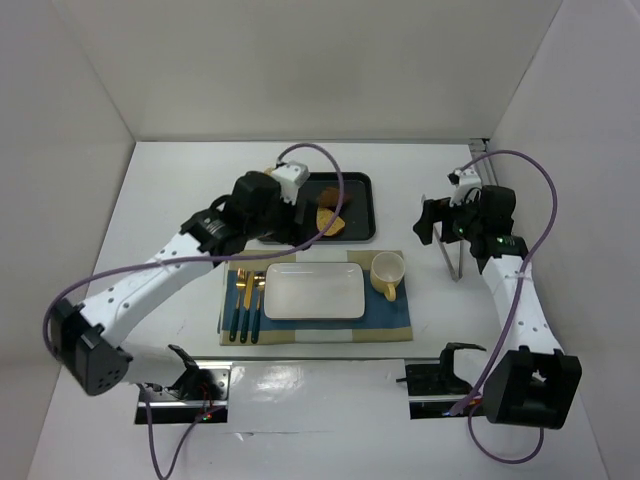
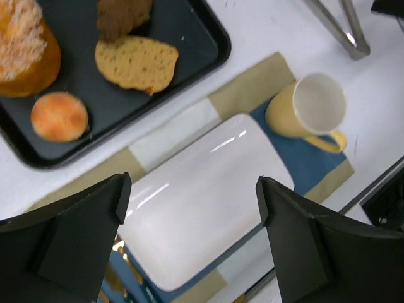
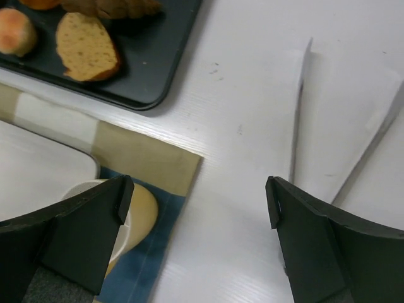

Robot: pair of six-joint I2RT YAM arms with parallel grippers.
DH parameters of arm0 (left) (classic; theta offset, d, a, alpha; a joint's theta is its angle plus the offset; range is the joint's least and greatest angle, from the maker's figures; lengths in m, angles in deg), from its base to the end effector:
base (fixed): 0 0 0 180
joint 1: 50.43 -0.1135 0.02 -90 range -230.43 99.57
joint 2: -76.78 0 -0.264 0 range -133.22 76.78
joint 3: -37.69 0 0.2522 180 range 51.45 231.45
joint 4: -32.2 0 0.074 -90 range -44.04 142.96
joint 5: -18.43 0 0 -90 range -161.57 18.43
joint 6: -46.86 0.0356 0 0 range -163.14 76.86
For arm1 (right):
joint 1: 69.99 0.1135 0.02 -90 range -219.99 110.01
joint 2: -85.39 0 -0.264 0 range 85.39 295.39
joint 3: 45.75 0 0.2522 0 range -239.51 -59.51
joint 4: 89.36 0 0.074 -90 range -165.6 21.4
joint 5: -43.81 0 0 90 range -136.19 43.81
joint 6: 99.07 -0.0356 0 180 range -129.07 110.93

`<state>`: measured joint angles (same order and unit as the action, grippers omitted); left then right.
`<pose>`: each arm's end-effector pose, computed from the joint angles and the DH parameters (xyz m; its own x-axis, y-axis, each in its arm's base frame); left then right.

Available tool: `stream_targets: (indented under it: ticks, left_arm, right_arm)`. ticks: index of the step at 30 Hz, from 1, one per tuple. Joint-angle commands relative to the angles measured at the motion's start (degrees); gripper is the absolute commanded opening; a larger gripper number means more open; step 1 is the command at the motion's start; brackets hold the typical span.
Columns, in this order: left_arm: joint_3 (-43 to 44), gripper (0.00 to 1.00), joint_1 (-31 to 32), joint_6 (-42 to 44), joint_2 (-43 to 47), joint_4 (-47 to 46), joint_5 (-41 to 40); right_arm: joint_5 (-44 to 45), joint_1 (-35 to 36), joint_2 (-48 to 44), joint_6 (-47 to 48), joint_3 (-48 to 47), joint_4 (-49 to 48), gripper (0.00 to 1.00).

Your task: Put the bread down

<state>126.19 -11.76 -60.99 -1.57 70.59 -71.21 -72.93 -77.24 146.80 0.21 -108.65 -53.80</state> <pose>0.2431 -0.1948 0.3646 -0.5445 0.0432 -0.8377 0.4856 0.8305 -0.2729 0.2336 -0.0136 0.2926 -0.5070 -0.0807 -0.8582 -0.3433 0.9321 0.1152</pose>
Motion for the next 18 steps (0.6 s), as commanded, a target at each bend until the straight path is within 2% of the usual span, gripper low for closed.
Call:
stream_targets:
  ticks: [1, 2, 3, 4, 6, 7, 8, 9, 10, 12, 18]
  left_arm:
    - [-6.24, 1.00, 0.26, 1.94, 9.33, -0.19, -1.40]
    - [-8.10, 1.00, 0.26, 2.46, 11.18, -0.19, -1.42]
    - [-9.68, 1.00, 0.78, 3.34, 12.85, -0.19, -1.42]
    - [-12.40, 1.00, 0.79, 3.34, 15.74, -0.19, -2.11]
    - [-15.92, 1.00, 0.79, 3.87, 18.48, -0.19, -2.73]
    - [-16.81, 1.00, 0.79, 4.39, 20.75, -0.19, -2.73]
    - [-17.43, 1.00, 0.79, 4.40, 21.73, -0.19, -2.73]
    - [-17.96, 1.00, 0.79, 5.18, 22.70, 0.51, -2.73]
    - [-19.01, 1.00, 0.79, 5.71, 23.58, 0.51, -2.73]
    - [-20.42, 1.00, 0.79, 5.72, 26.30, 0.51, -2.73]
    - [-22.71, 1.00, 1.31, 5.72, 29.13, -0.72, 0.25]
  right_arm:
    - [5.90, 0.48, 2.30, 4.07, 0.88, -3.61, 1.00]
    - [10.44, 0.48, 3.10, 4.86, 1.42, -5.00, 0.99]
    - [12.22, 0.48, 4.06, 5.83, 1.42, -5.62, 0.92]
    - [13.37, 0.48, 6.77, 6.62, 0.55, -5.63, 0.57]
    - [16.87, 0.48, 10.55, 7.77, 0.01, -5.10, 0.00]
    - [17.94, 0.48, 11.53, 8.47, 0.01, -5.97, 0.00]
    - [17.95, 0.48, 12.24, 10.22, 0.01, -5.98, 0.05]
    - [18.47, 0.48, 12.94, 10.84, 0.01, -6.68, 0.23]
    - [18.48, 0.48, 14.17, 11.46, 0.01, -7.21, 0.53]
    - [18.48, 0.48, 15.23, 12.51, 0.54, -7.82, 1.00]
    - [21.29, -0.75, 20.41, 14.36, 1.24, -9.59, 1.00]
